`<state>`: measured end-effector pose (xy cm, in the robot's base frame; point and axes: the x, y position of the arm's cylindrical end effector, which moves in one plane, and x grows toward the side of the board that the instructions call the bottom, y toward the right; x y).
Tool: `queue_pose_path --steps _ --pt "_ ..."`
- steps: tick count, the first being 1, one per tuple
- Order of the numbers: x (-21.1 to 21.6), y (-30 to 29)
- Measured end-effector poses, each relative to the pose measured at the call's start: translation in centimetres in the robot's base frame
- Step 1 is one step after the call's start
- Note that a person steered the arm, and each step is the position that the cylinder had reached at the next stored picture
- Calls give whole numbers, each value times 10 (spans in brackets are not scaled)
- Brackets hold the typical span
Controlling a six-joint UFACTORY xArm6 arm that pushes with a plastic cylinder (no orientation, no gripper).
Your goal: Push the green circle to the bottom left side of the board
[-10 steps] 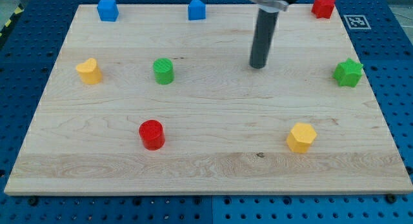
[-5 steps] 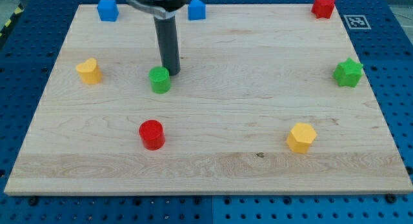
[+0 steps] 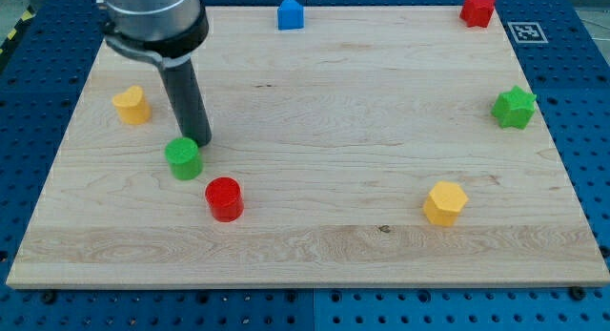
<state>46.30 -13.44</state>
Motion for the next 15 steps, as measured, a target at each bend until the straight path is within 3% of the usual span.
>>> queue_pose_path --steps 3,5,7,8,15 --pt "71 2" --pt "89 -30" --pt "94 -9" --pt "120 -9" --pt "75 -92"
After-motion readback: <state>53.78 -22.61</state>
